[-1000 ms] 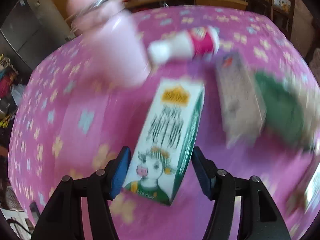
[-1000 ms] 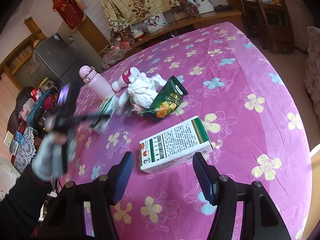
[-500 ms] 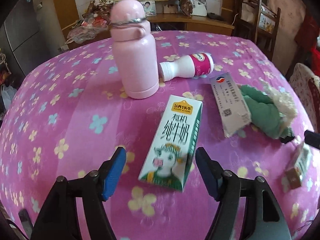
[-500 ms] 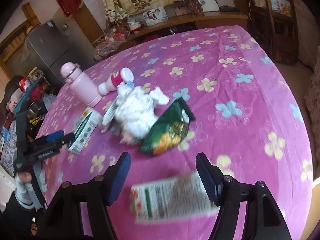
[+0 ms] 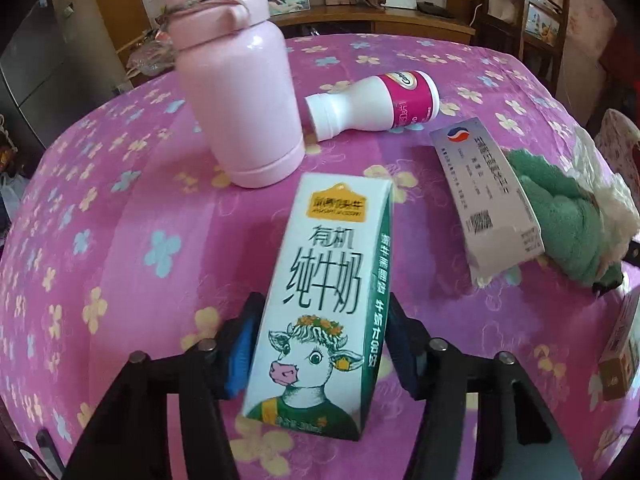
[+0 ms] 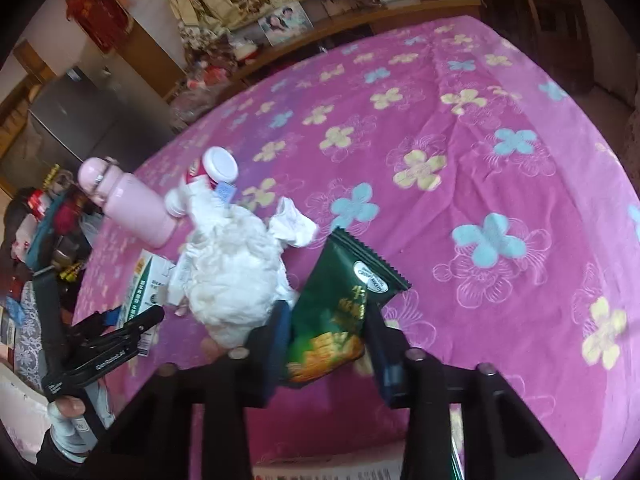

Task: Collect trash
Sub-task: 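Grasp the white milk carton with the left gripper while the right grasps the green snack bag, then lift and carry the milk carton and snack bag over the white bin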

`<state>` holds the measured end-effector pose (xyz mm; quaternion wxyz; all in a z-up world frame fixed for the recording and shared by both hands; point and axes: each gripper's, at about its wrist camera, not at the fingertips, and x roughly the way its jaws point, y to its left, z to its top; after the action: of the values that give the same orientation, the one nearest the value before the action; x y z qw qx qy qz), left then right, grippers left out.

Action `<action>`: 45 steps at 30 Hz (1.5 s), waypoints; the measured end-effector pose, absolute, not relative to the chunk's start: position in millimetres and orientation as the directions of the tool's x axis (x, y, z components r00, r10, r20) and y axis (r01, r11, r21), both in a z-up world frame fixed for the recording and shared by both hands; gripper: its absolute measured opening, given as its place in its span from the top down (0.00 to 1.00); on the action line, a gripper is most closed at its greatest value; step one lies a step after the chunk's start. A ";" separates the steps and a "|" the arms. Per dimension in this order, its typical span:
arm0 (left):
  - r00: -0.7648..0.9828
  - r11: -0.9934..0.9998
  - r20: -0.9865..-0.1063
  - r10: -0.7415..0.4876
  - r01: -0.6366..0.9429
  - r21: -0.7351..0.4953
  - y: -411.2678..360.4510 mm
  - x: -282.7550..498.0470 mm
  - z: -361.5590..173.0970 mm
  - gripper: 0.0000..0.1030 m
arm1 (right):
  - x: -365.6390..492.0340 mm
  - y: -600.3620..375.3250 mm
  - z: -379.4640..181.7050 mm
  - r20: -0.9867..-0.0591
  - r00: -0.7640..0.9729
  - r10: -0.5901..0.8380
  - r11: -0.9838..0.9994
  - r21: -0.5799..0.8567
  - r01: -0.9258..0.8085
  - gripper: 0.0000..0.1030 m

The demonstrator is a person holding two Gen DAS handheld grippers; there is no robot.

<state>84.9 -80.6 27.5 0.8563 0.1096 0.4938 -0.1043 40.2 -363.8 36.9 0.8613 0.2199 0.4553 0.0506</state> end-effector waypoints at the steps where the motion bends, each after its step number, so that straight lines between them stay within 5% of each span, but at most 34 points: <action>1: 0.494 0.955 -0.866 -0.080 0.287 0.076 -76.7 79.2 29.2 0.43 | 34.1 -364.0 41.5 -0.754 0.593 0.282 0.902 0.419 0.104 0.65; 20: 0.544 0.915 -0.789 -0.284 0.399 -0.055 -98.4 -43.3 92.0 0.44 | -116.8 -349.8 104.7 -0.668 0.693 0.269 0.924 0.381 0.009 0.69; 45: 0.467 0.779 -0.776 -0.424 0.624 -0.050 -222.7 -153.6 99.6 0.44 | -241.2 -426.3 91.8 -0.681 0.719 0.139 0.895 0.397 0.203 0.69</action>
<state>-153.6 -222.7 99.6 0.8479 0.1212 0.4133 -0.3092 -241.2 -426.3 91.8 0.8984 0.2284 0.3747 -0.0177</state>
